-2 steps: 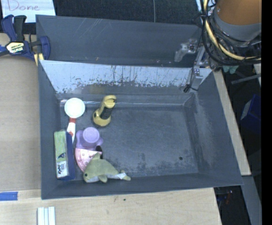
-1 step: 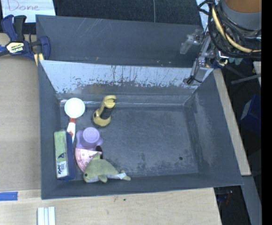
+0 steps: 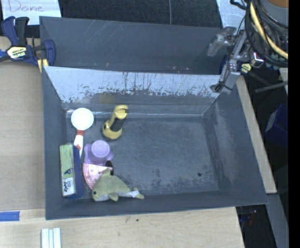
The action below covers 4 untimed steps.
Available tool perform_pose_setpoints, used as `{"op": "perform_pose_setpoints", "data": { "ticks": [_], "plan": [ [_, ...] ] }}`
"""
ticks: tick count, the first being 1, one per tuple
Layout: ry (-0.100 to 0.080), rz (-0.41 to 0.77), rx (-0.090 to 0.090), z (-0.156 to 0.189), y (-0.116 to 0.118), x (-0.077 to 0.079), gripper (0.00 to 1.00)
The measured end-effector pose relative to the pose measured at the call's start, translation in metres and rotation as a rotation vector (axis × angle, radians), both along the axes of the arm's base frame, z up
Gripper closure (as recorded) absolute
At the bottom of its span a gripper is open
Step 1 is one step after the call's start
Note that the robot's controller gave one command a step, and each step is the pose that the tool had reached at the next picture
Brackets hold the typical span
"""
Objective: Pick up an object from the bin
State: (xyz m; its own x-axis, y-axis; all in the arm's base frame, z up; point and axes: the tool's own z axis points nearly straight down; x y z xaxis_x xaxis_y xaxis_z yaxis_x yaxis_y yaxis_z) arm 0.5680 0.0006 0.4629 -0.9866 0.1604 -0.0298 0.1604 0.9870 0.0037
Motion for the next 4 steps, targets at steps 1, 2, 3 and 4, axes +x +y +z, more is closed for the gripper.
{"op": "perform_pose_setpoints", "data": {
  "ticks": [1,2,3,4],
  "plan": [
    [0.013,0.046,-0.001,-0.016,0.016,0.015,0.00],
    [0.004,0.065,-0.002,-0.043,0.015,-0.026,0.00],
    [0.008,0.055,-0.002,-0.026,0.019,-0.010,0.00],
    [-0.002,0.086,-0.004,-0.010,0.034,0.004,0.00]
  ]
}}
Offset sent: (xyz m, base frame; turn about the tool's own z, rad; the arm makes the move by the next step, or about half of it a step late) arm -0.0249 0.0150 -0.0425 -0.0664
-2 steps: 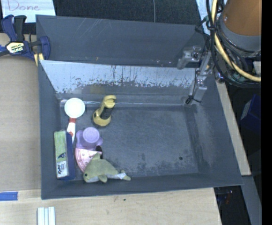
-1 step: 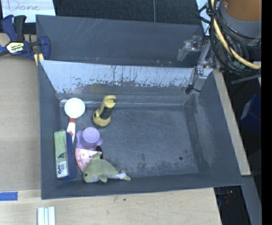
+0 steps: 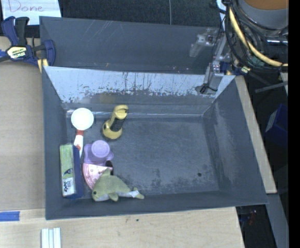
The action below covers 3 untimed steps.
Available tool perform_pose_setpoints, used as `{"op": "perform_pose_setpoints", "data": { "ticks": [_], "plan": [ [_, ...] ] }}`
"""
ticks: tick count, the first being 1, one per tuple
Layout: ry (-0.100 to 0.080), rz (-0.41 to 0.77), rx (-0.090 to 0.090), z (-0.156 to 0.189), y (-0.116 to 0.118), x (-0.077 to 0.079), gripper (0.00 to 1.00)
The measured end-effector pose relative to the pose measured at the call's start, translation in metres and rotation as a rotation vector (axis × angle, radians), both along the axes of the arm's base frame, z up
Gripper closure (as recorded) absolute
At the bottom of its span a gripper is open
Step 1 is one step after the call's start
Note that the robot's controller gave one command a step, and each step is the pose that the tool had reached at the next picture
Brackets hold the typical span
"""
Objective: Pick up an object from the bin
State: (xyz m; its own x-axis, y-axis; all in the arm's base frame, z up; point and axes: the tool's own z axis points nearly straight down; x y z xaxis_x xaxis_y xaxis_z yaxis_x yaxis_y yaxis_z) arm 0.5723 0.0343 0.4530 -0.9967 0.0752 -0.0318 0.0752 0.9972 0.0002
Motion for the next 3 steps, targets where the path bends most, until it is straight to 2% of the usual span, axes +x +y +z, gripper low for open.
{"op": "perform_pose_setpoints", "data": {
  "ticks": [1,2,3],
  "plan": [
    [-0.007,0.273,-0.009,-0.093,0.013,0.024,0.00],
    [-0.009,0.154,-0.004,-0.021,0.018,0.014,0.00],
    [-0.004,0.320,-0.010,-0.100,0.024,-0.026,0.00]
  ]
}}
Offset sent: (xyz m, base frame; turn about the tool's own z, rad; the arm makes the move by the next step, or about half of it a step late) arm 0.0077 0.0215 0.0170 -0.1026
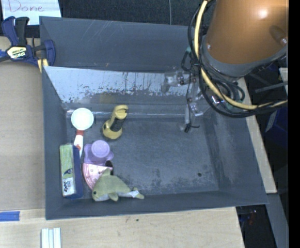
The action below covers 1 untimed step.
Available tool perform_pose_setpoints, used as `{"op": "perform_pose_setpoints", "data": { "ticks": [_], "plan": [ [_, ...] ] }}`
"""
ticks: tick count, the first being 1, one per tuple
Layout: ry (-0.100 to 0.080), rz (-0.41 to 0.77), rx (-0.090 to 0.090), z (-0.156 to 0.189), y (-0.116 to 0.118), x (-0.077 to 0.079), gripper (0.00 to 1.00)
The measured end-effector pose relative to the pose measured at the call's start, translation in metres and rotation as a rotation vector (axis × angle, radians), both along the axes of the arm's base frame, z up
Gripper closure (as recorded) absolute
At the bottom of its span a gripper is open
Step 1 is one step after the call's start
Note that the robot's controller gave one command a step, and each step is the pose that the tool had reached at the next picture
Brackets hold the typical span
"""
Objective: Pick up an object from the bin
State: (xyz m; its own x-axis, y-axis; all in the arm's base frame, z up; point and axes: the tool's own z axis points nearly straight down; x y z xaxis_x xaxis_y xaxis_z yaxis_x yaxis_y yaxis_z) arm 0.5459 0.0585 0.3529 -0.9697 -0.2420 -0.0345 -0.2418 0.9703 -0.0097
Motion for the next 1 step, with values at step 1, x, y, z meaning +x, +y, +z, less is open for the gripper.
{"op": "perform_pose_setpoints", "data": {
  "ticks": [1],
  "plan": [
    [-0.027,-0.046,0.005,0.0663,0.0109,-0.0516,1.00]
  ]
}}
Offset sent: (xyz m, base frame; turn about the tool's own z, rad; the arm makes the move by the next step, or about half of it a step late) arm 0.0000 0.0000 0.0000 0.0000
